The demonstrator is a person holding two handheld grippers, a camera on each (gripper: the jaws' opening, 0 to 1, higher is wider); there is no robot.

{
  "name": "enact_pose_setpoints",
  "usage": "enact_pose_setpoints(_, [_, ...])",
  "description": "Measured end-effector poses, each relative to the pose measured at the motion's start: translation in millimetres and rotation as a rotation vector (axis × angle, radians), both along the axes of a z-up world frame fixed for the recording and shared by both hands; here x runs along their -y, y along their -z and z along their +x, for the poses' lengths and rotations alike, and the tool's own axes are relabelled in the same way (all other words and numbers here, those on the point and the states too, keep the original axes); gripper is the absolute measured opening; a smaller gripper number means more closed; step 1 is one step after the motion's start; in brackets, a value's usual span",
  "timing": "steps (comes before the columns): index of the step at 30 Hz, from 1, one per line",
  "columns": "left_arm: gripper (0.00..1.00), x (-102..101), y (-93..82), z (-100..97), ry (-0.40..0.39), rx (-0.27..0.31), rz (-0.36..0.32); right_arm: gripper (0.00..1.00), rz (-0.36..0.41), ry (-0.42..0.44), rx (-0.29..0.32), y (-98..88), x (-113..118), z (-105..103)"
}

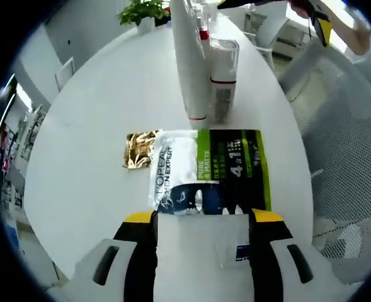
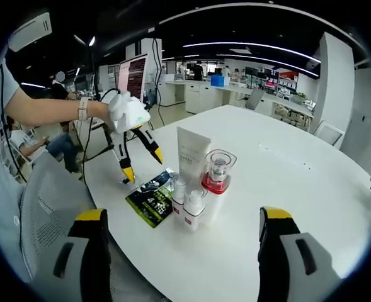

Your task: Arrange the skincare products in the storage area until every visible bottle or jar stands upright without overlapping.

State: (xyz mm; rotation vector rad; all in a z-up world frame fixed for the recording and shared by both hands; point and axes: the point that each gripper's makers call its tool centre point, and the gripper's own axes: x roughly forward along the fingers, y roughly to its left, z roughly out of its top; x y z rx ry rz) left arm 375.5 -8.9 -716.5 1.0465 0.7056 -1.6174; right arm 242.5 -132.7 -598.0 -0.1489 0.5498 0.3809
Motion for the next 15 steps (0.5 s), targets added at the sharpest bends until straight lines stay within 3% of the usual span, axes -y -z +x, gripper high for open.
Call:
enact_pose_setpoints(5, [0.56,17.4,-1.2,8.7,-0.008,0.014,-0.023,1.00,0.001,0.016,-0.002,1.5,7.7,0.7])
enact_pose_setpoints(15, [0.45,45.1,-1.7,18.9,0.009,-0.008,-0.030,1.00,0.015,0.036,-0.016,7.3,15.2,1.2])
